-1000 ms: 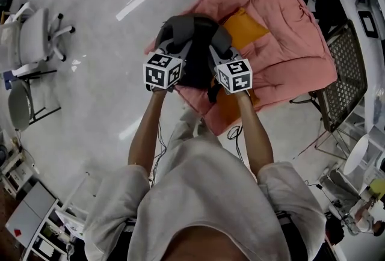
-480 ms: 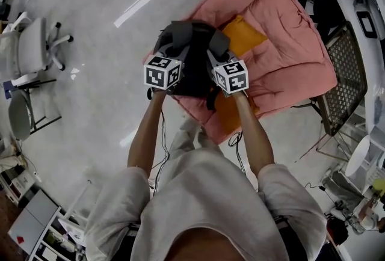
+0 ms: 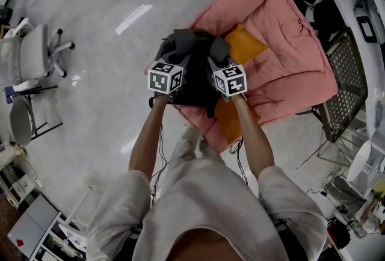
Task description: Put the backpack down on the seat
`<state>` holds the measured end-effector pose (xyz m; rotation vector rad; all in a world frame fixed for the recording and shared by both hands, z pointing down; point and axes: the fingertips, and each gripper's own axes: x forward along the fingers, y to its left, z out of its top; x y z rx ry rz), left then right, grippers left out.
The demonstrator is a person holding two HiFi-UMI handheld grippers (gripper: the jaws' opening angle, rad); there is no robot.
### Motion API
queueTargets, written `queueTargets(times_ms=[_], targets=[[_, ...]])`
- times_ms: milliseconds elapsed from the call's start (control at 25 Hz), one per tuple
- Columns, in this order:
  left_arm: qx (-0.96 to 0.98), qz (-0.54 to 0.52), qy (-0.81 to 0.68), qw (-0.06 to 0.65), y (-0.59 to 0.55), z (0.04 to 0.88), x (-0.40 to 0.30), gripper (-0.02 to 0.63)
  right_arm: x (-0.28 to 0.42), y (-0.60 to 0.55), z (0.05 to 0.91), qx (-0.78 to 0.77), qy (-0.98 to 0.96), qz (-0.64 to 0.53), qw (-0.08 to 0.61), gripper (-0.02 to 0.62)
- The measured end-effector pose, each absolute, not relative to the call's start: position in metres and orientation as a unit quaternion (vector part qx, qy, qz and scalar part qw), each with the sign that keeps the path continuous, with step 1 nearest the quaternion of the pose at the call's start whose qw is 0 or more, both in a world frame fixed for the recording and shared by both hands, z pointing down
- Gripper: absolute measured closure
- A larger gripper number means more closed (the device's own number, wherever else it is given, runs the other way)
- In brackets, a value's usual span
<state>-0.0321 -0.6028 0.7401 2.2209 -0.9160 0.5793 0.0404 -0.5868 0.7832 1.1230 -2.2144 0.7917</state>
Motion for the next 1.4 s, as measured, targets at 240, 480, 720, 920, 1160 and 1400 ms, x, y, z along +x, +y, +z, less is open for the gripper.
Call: queueTargets(times_ms=[240,480,720,920,1160,1400], targets=[[0.845,0.232,-0.349,0.333,-0.594,0.751,-0.034,0.574,0.038,-0.585,0.791,0.419,-0.814,0.31,0.257,0.569],[0.84,0.251,-0.329,0.351,-0.564,0.766,-0.035,0.53,0.035,-0.567,0.799,0.42,-0.808,0.331,0.247,0.566],[0.838,0.257,-0.331,0.351,-0.538,0.771,-0.041,0.394,0.029,-0.546,0.805,0.418,-0.803,0.346,0.245,0.542],[0.834,0.263,-0.336,0.351,-0.521,0.777,-0.045,0.35,0.027,-0.529,0.812,0.416,-0.8,0.361,0.238,0.374],[0.829,0.272,-0.348,0.342,-0.503,0.781,-0.054,0.33,0.028,-0.507,0.813,0.423,-0.801,0.352,0.237,0.201],[0.829,0.259,-0.361,0.34,-0.487,0.773,-0.061,0.33,0.034,-0.494,0.799,0.432,-0.802,0.336,0.238,0.206]])
